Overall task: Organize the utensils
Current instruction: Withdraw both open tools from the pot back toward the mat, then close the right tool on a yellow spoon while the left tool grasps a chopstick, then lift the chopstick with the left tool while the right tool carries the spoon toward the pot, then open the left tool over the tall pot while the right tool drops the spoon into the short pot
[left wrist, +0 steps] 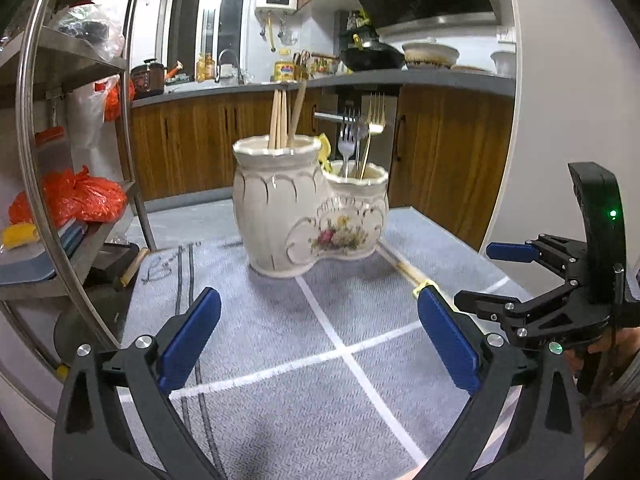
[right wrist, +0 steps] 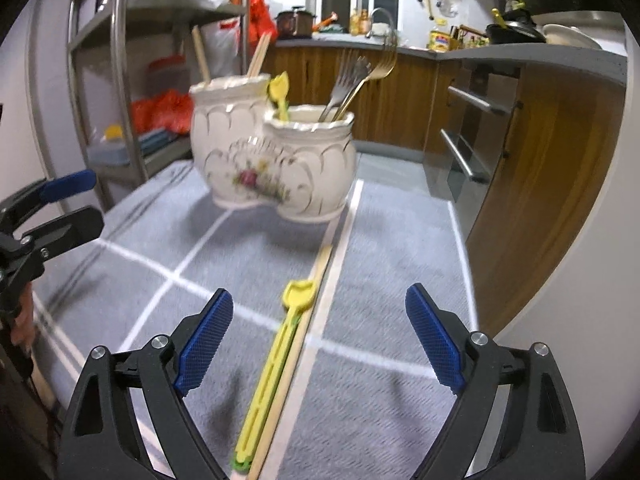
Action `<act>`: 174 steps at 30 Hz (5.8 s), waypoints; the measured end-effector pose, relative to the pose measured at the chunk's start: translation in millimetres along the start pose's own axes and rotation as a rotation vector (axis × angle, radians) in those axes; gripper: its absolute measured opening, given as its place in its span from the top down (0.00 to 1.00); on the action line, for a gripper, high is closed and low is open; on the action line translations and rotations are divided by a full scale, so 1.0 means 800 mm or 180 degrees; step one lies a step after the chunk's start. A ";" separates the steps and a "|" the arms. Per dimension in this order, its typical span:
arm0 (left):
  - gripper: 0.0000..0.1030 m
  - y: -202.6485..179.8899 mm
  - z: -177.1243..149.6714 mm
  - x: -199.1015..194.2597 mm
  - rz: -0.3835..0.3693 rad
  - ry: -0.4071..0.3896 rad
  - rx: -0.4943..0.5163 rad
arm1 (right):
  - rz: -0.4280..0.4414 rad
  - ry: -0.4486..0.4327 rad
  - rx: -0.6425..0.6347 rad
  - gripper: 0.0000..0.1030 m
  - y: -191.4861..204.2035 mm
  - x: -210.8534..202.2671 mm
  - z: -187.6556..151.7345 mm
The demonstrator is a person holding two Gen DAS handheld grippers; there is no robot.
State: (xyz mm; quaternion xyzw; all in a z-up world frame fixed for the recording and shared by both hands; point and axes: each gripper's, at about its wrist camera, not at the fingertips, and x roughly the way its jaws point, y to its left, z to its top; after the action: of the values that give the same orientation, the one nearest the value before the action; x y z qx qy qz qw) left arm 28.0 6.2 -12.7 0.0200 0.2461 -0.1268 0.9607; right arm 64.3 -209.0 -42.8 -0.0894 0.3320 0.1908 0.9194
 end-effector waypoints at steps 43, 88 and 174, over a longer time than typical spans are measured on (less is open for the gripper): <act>0.06 -0.015 -0.012 0.019 -0.0059 0.0218 0.0027 | 0.0402 0.0165 -0.0018 0.90 0.018 0.005 0.005; 0.97 -0.146 0.007 0.120 -0.0002 0.1204 0.0336 | 0.0320 -0.0532 0.0585 0.90 -0.093 -0.055 0.009; 0.97 0.095 0.156 0.079 -0.0385 -0.0938 -0.0332 | 0.0309 -0.0914 0.0207 0.90 -0.016 0.094 0.161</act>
State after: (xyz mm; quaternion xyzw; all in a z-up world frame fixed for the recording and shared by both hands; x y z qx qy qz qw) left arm 159.2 52.1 64.8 -0.0635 0.1095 -0.1730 0.9768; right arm 196.9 -161.2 7.2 -0.0153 0.2071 0.2350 0.9496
